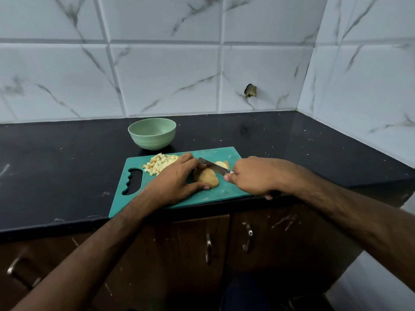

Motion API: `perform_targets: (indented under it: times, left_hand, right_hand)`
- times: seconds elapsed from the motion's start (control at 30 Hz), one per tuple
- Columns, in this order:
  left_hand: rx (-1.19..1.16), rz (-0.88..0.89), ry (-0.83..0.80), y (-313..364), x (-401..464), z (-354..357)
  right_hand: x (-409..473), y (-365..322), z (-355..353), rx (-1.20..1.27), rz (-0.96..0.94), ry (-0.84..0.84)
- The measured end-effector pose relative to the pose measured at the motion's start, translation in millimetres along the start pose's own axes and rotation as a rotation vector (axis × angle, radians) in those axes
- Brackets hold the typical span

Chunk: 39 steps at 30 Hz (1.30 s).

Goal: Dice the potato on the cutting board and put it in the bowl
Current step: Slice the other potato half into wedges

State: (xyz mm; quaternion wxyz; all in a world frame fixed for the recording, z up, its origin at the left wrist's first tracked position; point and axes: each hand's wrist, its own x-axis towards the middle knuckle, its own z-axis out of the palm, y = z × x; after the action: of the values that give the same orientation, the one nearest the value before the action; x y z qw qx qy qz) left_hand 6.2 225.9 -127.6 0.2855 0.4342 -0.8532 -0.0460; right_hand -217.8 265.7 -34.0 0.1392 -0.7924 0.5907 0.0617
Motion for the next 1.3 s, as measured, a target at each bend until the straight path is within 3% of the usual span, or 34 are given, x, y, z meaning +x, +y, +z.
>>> perform_targets:
  times: [0.37, 0.67, 1.1, 1.3]
  left_hand:
    - [-0.005, 0.014, 0.022, 0, 1, 0]
    - [0.027, -0.025, -0.003, 0, 1, -2]
    - [0.004, -0.059, -0.020, 3, -2, -2]
    - [0.116, -0.033, 0.040, 4, -4, -2]
  right_hand:
    - [34, -8, 19, 0.043, -0.007, 0.024]
    - [-16, 17, 50, 0.057, -0.018, 0.024]
    - [-30, 31, 52, -0.279, -0.036, 0.210]
    - [-10, 45, 29, -0.086, 0.076, 0.206]
